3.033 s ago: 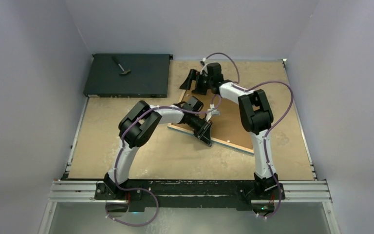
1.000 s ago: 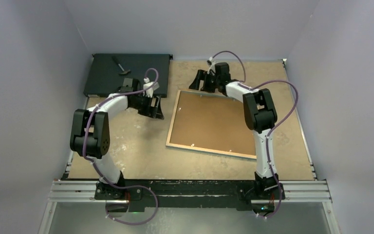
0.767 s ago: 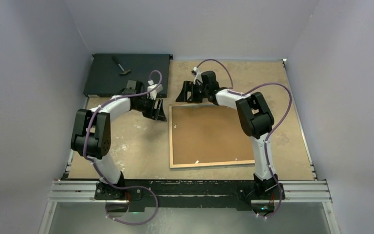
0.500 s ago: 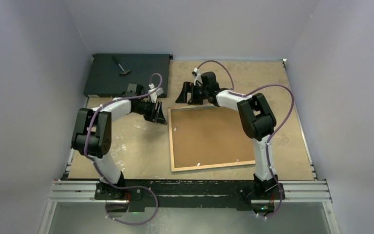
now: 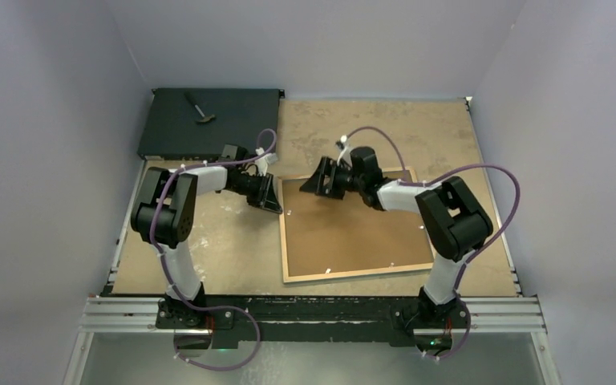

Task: Put the photo into the frame
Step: Install the photo frame at the center of the board.

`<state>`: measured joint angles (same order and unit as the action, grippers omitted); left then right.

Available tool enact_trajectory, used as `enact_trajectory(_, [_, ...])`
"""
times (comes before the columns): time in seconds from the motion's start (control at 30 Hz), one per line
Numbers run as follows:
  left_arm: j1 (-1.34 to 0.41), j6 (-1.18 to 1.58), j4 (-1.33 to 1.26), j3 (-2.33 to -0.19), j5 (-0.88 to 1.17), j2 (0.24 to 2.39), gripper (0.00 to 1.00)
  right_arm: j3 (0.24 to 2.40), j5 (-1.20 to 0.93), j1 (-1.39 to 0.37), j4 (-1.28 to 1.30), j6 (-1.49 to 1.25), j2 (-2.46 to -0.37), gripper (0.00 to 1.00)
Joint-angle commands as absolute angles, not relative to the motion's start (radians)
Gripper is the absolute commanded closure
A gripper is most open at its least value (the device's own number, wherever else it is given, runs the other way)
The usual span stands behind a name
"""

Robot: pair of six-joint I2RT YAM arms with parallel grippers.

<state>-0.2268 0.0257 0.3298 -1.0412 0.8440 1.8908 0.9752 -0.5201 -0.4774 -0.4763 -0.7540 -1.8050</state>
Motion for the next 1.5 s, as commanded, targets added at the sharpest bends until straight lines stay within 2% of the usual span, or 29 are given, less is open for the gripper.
enact_trajectory(0.0, [-0.23, 0.034, 0.3, -1.054, 0.843, 1.918, 0.87, 0.843, -0.583, -0.548, -0.64, -0.881, -1.81, 0.22])
enact_trajectory(0.1, [-0.231, 0.04, 0.298, -1.054, 0.833, 1.921, 0.93, 0.832, -0.583, -0.569, -0.677, -0.903, -1.829, 0.23])
enact_trajectory(0.3, [-0.23, 0.045, 0.299, -1.056, 0.828, 1.926, 1.0, 0.863, -0.608, -0.597, -0.728, -0.941, -1.894, 0.27])
enact_trajectory(0.8, [-0.23, 0.051, 0.296, -1.056, 0.836, 1.933, 1.0, 0.934, -0.622, -0.636, -0.743, -0.96, -1.994, 0.31])
enact_trajectory(1.2, [-0.23, 0.051, 0.298, -1.057, 0.844, 1.921, 1.0, 1.005, -0.596, -0.63, -0.52, -0.806, -1.943, 0.31])
enact_trajectory(1.47, [-0.23, 0.064, 0.284, -1.052, 0.849, 1.915, 1.0, 1.031, -0.574, -0.63, -0.521, -0.775, -1.975, 0.31])
